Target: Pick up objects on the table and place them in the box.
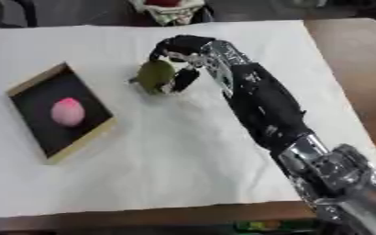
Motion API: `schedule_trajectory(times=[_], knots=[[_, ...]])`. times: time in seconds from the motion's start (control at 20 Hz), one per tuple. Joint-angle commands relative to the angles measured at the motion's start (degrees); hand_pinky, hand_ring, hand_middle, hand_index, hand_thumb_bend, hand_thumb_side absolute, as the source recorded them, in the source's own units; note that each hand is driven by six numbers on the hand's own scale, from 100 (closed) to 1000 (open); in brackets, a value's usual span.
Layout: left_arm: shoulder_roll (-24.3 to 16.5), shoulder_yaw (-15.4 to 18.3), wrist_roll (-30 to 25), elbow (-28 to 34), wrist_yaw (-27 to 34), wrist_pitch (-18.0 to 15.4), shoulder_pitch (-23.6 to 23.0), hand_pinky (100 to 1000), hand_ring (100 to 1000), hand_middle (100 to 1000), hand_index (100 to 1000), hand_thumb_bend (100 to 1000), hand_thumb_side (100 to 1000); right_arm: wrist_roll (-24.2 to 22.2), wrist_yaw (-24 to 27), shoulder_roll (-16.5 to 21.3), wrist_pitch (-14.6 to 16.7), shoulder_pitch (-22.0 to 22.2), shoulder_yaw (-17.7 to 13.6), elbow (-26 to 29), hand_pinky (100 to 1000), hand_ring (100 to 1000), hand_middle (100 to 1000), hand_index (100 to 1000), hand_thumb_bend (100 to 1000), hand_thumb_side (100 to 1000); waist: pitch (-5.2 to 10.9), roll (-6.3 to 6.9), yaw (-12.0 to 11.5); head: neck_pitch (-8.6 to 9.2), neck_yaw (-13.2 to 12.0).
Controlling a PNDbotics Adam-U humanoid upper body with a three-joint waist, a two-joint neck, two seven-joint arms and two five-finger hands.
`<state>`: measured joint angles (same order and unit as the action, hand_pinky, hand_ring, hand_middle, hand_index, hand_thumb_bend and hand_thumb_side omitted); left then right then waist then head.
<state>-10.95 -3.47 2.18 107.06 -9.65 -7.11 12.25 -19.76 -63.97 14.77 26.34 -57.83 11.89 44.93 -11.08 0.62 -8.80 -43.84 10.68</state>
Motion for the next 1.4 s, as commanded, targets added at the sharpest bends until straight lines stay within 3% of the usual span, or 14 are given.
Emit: schedule_trajectory(times=[0.05,0.1,0.2,0.35,0.6,0.95,1.0,1.05,1.4], knots=[[-0.7,0.4,0.1,0.8,-0.1,0.1,0.4,692,604,603,775,186,573,1.9,-2.3,0.1,-0.4,-0.8,-1.2,-0.7,802,804,774,668,212,163,0.92,0.23,-0.1,-0.27,0.0],[-0.7,0.4,0.1,0.9,-0.1,0.0,0.4,692,604,603,775,185,573,3.3,-2.8,-0.1,-0.4,-0.9,-1.3,-0.7,794,794,758,601,195,100,0.92,0.23,-0.1,-0.27,0.0],[-0.7,0.4,0.1,0.9,0.0,0.0,0.4,692,603,603,774,183,574,6.7,-3.3,-0.3,-0.1,-1.1,-1.4,-0.3,773,769,716,453,157,100,0.92,0.21,-0.2,-0.27,0.1],[-0.7,0.4,0.1,0.8,0.0,0.1,0.4,691,602,602,774,182,576,12.4,-3.1,-0.5,0.2,-1.6,-1.4,1.0,754,748,681,361,110,100,0.96,0.12,-0.4,-0.27,0.2],[-0.8,0.2,-0.2,0.8,0.1,0.0,0.4,690,601,602,774,180,575,17.3,-0.8,-0.6,0.5,-4.1,-1.1,5.2,745,742,671,347,105,100,1.21,-0.18,-1.0,-0.27,0.4],[-0.7,-0.4,-0.9,1.1,0.7,-0.3,0.9,688,602,602,774,182,571,16.3,3.7,-2.9,0.2,-7.9,0.0,8.6,743,740,670,348,105,100,1.19,-0.50,-4.6,-0.27,1.8],[-0.7,-0.5,-1.0,1.1,0.8,-0.4,1.0,688,602,602,774,171,580,16.0,3.6,-3.5,0.2,-8.2,0.1,8.5,743,740,670,349,147,100,1.08,-0.55,-5.2,-0.27,2.1],[-0.7,-0.6,-1.1,1.2,1.0,-0.4,1.2,688,602,601,774,182,571,15.7,3.4,-4.2,0.2,-8.4,0.1,8.1,743,740,670,349,100,100,0.95,-0.61,-5.8,-0.27,2.4],[-0.5,-0.9,-1.0,1.6,2.0,-0.8,2.0,685,599,597,774,182,568,15.1,-0.5,-9.5,1.5,-6.8,0.6,5.3,743,742,673,351,100,100,0.13,-0.75,-8.5,-0.27,4.1]])
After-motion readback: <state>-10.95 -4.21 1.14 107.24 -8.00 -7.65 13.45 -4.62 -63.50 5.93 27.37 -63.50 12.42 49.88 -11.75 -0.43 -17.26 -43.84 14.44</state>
